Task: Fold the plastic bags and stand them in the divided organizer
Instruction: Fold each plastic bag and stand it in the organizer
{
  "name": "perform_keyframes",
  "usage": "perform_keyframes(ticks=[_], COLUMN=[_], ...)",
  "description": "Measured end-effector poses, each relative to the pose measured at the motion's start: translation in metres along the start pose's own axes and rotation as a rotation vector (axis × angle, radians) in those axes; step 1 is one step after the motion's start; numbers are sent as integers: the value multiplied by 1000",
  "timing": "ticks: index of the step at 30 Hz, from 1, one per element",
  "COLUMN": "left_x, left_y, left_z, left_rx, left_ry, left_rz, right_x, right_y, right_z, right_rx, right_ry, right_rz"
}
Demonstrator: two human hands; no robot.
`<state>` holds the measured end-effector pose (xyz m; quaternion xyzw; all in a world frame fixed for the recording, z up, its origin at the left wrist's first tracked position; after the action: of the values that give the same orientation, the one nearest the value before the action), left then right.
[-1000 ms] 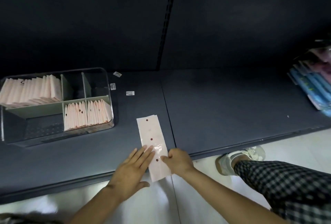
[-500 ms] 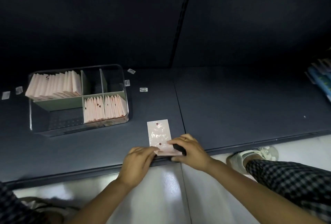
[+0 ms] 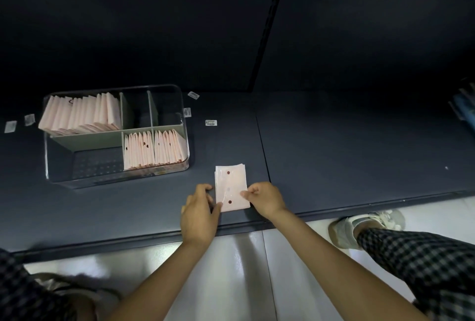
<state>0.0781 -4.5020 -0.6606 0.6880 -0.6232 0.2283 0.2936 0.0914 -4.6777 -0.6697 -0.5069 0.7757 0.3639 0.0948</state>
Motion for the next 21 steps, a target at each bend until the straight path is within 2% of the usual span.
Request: perform_keyframes(ticks=[3,5,6,8,12,15,18,20,21], left_x=[17,23,22,10,2,9,27,30,30], left_y=[3,4,6,4,1,1,6,4,0], left_z=[-4,8,14,25,29,23,7,-3,-8], left_rx=[52,-69,-161,-287,-340,-294,-239,-267,-287], left_ry=[-219,-367,-447,-495,-562,-596,-491,-452,-477], left_rz=[361,611,674,669,639,723,829,814,798], right_x=[-1,-1,0,1,5,12,14,5,-3], right_y=[-1,0,1,4,12,14,18,25,28], right_z=[-1,-2,-2,-3,-3,1,1,-6,-13], right_rx=[-24,-26,-21,10,109,114,59,42,59], right_ry=[-6,1,0,-32,-138,-308,-424,-345,-229], right_rz=[38,53,65,94,153,247,315,239,140])
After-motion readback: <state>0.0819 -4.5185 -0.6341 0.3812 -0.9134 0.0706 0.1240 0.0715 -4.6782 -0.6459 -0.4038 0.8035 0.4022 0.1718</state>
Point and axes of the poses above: each hand's wrist, its own y-axis away from the middle knuckle, its own z-axis out of the palm, x = y × z, the point moved 6 cm from there along -y, towards the middle knuckle, and after that the axes turned 4 degrees about x, right-handed, at the moved point
